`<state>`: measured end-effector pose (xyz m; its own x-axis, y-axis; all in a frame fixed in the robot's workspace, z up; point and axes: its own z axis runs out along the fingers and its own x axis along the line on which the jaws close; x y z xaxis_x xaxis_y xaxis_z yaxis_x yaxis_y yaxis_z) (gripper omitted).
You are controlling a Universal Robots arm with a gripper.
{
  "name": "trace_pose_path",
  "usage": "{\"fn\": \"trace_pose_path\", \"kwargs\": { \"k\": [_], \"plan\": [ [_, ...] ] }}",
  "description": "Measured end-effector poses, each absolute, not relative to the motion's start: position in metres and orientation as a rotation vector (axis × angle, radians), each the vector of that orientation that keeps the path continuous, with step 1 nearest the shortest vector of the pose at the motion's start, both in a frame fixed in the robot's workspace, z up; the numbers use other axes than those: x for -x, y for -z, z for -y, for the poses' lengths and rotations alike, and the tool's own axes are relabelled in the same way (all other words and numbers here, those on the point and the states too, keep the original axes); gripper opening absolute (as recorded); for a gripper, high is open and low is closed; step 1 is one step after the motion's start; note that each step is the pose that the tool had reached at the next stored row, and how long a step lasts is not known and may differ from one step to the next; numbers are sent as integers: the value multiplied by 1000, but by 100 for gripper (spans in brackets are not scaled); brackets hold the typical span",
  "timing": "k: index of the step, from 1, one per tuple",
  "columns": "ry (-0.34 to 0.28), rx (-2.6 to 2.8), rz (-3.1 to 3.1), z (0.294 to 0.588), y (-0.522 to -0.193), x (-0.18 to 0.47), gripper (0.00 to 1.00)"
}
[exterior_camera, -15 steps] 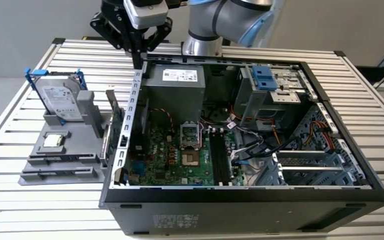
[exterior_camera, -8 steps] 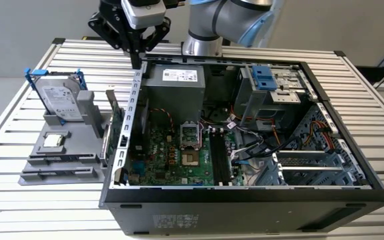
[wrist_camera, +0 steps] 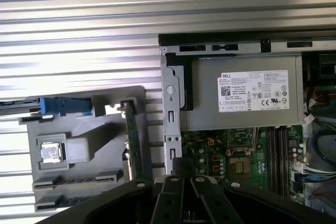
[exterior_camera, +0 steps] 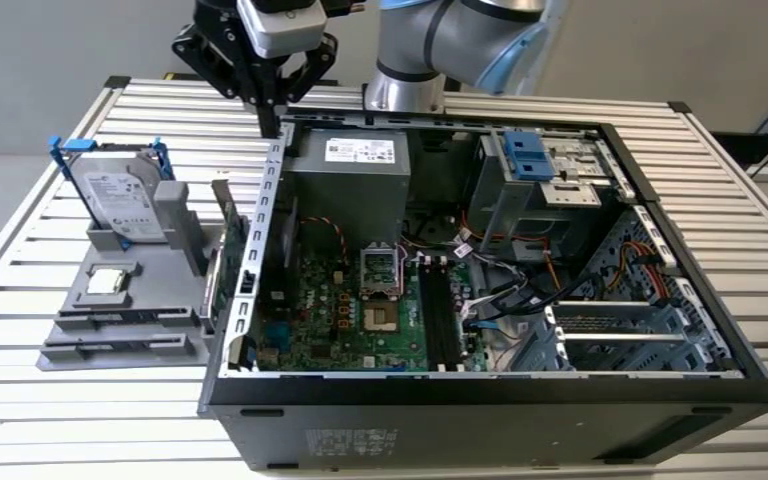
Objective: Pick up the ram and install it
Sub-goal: 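Reach for the ram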
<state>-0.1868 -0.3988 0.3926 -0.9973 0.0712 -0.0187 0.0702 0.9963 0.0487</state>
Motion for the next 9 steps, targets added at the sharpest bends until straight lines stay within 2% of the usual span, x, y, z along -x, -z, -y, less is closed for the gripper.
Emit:
{"fn": "trace_pose_path", "kwargs": {
  "k": [9],
  "plan": [
    [-75, -110, -3118, 399, -393, 190, 0]
  ]
}}
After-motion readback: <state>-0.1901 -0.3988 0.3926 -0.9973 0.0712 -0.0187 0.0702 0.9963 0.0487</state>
